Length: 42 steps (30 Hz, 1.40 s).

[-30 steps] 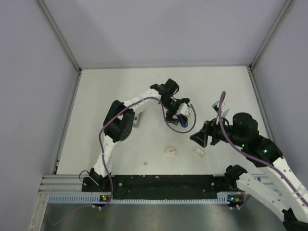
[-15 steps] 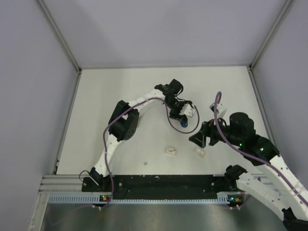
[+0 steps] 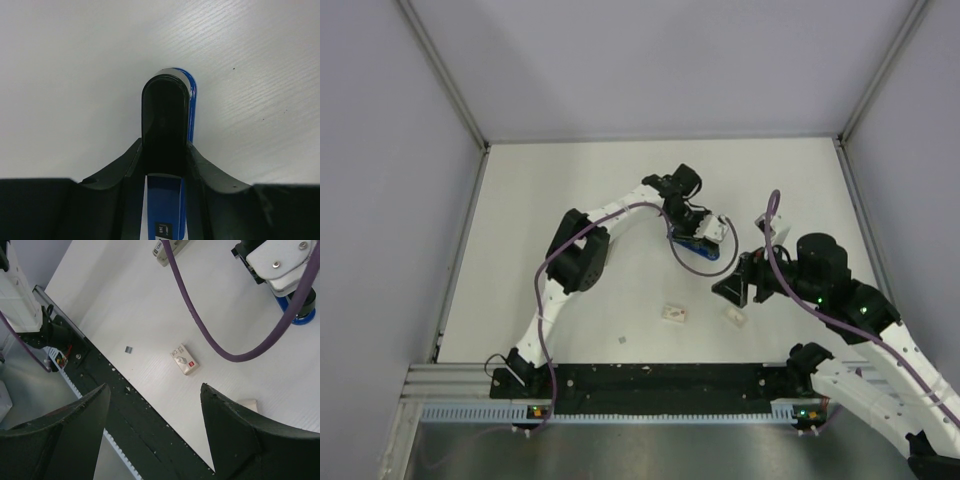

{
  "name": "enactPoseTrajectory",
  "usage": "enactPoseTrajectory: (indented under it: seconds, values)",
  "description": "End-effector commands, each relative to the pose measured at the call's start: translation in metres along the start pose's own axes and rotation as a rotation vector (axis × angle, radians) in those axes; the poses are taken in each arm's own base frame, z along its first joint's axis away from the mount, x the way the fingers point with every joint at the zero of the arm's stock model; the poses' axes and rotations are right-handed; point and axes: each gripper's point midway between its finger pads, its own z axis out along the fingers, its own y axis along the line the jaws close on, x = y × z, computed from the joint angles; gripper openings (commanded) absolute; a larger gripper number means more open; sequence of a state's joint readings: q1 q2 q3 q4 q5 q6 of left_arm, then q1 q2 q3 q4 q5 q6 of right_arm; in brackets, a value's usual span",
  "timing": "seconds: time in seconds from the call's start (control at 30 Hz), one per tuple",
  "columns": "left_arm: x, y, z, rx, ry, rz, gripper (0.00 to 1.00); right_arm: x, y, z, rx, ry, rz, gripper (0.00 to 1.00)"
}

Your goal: Unload the staples from the stapler

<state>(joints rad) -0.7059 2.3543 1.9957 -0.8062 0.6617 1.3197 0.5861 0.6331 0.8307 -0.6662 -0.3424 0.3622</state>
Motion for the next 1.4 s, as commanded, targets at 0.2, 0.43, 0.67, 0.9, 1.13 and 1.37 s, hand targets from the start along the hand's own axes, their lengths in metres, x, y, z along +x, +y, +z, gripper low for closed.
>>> enactPoseTrajectory:
  seconds: [0.2, 0.43, 0.67, 0.9, 1.13, 1.37]
  values:
    - [0.002, 0.024, -0.023, -0.128, 0.071, -0.311, 0.00, -0.024, 0.008, -0.008, -0.010, -0.084, -0.030, 0.73]
    - [-0.011, 0.036, -0.049, -0.240, 0.083, -0.407, 0.00, -0.043, 0.014, -0.025, 0.011, -0.146, -0.055, 0.74]
    - [-0.054, 0.050, -0.089, -0.330, -0.011, -0.521, 0.00, -0.063, 0.018, -0.033, 0.033, -0.191, -0.020, 0.74]
    - [-0.093, 0.037, -0.131, -0.389, -0.113, -0.568, 0.00, -0.076, 0.021, -0.037, 0.043, -0.219, -0.002, 0.73]
    - [-0.126, 0.012, -0.166, -0.438, -0.228, -0.624, 0.00, -0.084, -0.005, -0.026, 0.168, -0.235, -0.022, 0.71]
    - [-0.159, -0.049, -0.169, -0.221, -0.348, -0.674, 0.00, -0.090, -0.009, -0.004, 0.145, -0.225, -0.128, 0.70]
